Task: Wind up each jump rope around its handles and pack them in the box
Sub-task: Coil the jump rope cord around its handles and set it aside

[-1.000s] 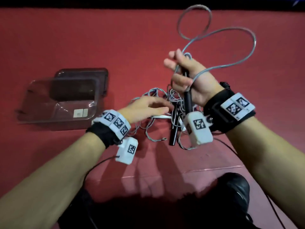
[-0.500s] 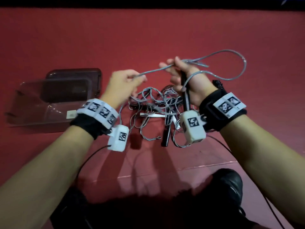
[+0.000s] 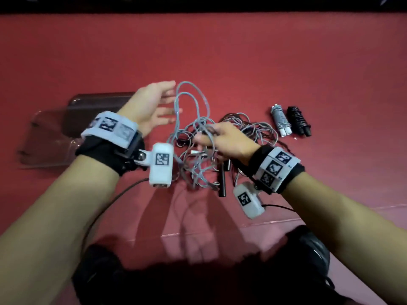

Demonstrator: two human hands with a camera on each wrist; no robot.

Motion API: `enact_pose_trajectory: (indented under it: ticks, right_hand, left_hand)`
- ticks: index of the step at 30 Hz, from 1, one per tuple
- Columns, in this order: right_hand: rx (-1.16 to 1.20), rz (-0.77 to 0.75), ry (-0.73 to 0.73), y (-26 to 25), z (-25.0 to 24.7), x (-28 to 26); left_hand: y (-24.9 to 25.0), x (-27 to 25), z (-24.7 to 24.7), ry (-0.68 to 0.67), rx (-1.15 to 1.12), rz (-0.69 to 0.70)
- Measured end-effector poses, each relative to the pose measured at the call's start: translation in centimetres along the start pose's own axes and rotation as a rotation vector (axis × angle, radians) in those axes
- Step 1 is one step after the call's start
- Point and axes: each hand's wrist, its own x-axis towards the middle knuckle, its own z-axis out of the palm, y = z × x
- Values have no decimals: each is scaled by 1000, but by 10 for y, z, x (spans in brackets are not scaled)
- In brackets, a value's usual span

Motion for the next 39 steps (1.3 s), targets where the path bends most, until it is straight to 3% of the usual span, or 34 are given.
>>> enact_pose_trajectory:
  ticks: [2, 5, 6, 7, 10, 12, 17, 19, 20, 24, 25, 27, 29, 31, 32, 33, 36, 37, 39]
  right_hand:
    - [174, 22, 45, -7, -3, 1]
    - [365, -31, 55, -28, -12, 2]
    - [415, -39, 55, -35, -16, 1]
    - [441, -48, 49, -41, -20, 0]
    - [450, -65, 27, -55, -30, -4]
    - [452, -77, 37, -59, -37, -6]
    - [381, -99, -31, -68, -42, -14]
    - [337, -102, 35, -65, -47, -12]
    - [236, -82, 87, -61, -51, -9]
    - [-597, 121, 200, -34, -64, 2]
    - [-714, 181, 222, -27, -64, 1]
    - [-735, 242, 228, -10, -58, 1]
    - [-494, 304, 181, 1, -47, 4]
    - [-147, 377, 86, 7, -33, 4]
    - [-1, 395, 40, 12, -28, 5]
    - [103, 390, 10, 17, -23, 8]
    - [333, 311, 38, 27, -11, 16]
    - [451, 300, 66, 28, -4, 17]
    - [690, 327, 54, 31, 5, 19]
  left_hand:
    - [-18, 4, -7, 40, 211, 55]
    - [-60, -5, 13, -379, 160, 11]
    - [-74, -11, 23, -465, 124, -4]
    - [-88, -12, 32, -468, 105, 14]
    - [-115, -3, 46, -301, 54, 148]
    - [-127, 9, 41, -213, 158, 198]
    - [-148, 12, 23, -316, 546, 327]
    - [-144, 9, 27, -337, 654, 257]
    - [-139, 6, 30, -320, 640, 220]
    - [-122, 27, 2, 125, 801, 205]
    - [-116, 33, -8, 187, 834, 151]
    - [-106, 39, -23, 259, 911, 46]
    - [-98, 34, -26, 314, 987, 10]
    - [-95, 29, -13, 398, 958, 113]
    - [-92, 25, -2, 378, 864, 176]
    - [-93, 24, 11, 268, 703, 216]
    - [-104, 8, 50, -322, 440, 119]
    - [-113, 6, 60, -414, 375, 79]
    - [-130, 4, 73, -337, 261, 27]
